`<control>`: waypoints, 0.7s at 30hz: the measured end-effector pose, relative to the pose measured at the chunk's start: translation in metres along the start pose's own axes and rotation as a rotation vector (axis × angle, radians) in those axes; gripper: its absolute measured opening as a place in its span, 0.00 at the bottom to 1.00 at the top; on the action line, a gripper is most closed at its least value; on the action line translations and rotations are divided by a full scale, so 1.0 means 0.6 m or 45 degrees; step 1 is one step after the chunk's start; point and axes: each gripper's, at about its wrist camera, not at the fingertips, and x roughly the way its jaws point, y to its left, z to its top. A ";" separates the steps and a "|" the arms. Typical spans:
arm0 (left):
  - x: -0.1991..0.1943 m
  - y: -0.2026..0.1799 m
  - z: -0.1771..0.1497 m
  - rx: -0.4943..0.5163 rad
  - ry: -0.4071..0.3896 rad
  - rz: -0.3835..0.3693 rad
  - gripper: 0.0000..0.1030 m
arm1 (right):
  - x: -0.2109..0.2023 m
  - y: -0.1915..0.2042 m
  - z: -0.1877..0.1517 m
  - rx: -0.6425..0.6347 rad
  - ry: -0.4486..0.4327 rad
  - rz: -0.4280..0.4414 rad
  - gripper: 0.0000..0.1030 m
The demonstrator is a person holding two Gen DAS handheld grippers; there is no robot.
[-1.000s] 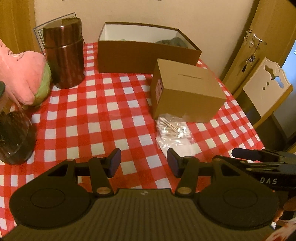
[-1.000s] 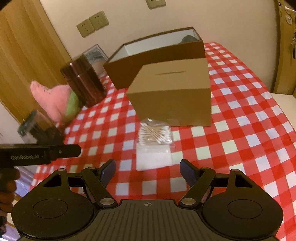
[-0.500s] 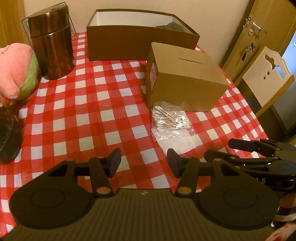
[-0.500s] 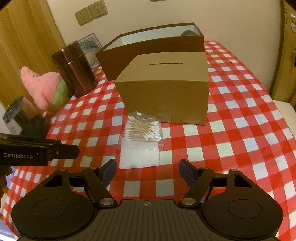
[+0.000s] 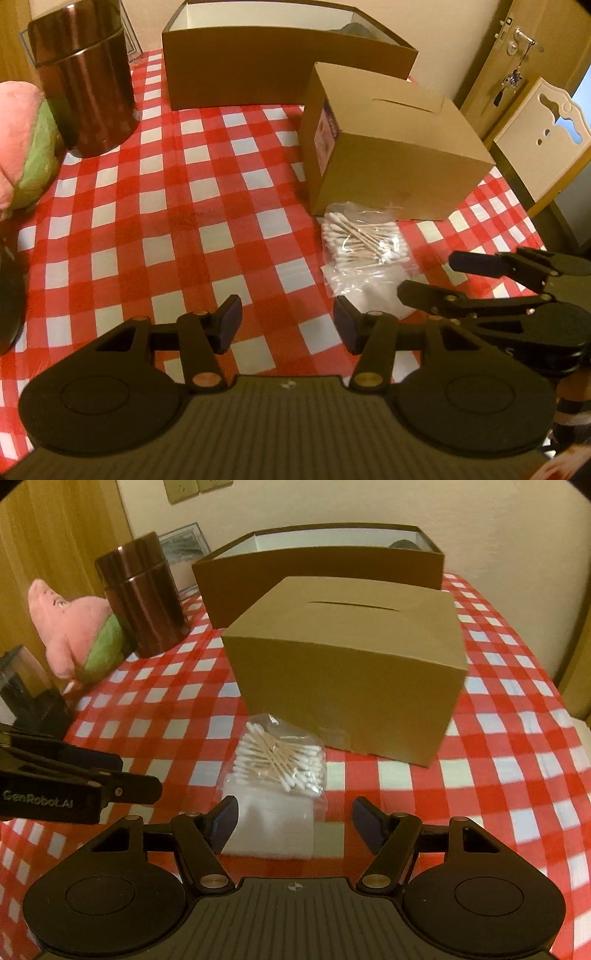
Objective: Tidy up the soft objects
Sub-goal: 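Grasp the bag of cotton swabs with the right gripper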
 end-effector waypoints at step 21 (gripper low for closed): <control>0.035 0.016 0.009 -0.023 0.042 0.031 0.50 | 0.062 0.021 0.010 -0.230 -0.071 0.015 0.26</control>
